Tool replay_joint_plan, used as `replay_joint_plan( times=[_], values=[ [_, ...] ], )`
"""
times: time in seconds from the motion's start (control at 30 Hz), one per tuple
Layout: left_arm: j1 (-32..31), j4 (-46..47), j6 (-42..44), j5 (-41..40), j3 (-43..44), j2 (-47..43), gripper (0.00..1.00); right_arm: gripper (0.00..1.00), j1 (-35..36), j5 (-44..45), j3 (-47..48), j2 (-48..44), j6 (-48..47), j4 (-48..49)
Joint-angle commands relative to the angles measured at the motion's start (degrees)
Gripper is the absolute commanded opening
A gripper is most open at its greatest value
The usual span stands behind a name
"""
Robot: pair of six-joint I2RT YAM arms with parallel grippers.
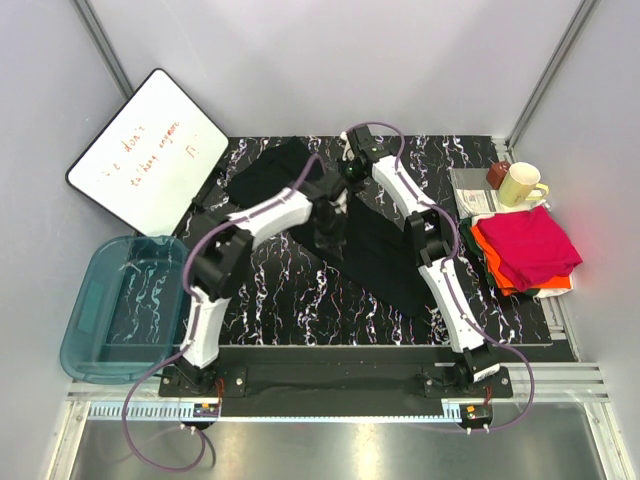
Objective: Fold and stack the t-shirts
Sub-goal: Rotate the tshirt 90 degrees
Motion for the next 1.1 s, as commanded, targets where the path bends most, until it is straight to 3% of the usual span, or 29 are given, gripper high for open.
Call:
replay_joint_plan(
  times=[0.0, 0.37, 0.7, 0.83, 1.07],
  values=[
    [-2.34, 0.20, -3.34, 5.80, -0.11, 6.16, 0.00, 0.00, -1.20, 5.50, -2.04, -2.30, 0.53, -0.33],
    [-1.55, -2.43, -0.79, 2.73, -14.07, -0.85, 0.00, 0.00, -8.76, 8.66, -8.90, -8.89, 0.44, -1.48],
    [4.07, -6.03, 3.85, -3.77, -25.25, -11.94, 0.00, 0.00, -9.82, 9.56, -24.70, -19.43, -1.49, -1.48],
    [2.59, -5.60, 6.32, -4.12, -20.96, -14.05, 0.00, 0.00, -9.82, 8.40, -27.53, -22.43, -2.20, -0.25],
    [-6.11, -2.00, 5.36, -3.16, -2.52, -8.54, 0.00, 0.00, -11.22, 7.53, -23.41, -27.00, -0.80, 0.28]
  ],
)
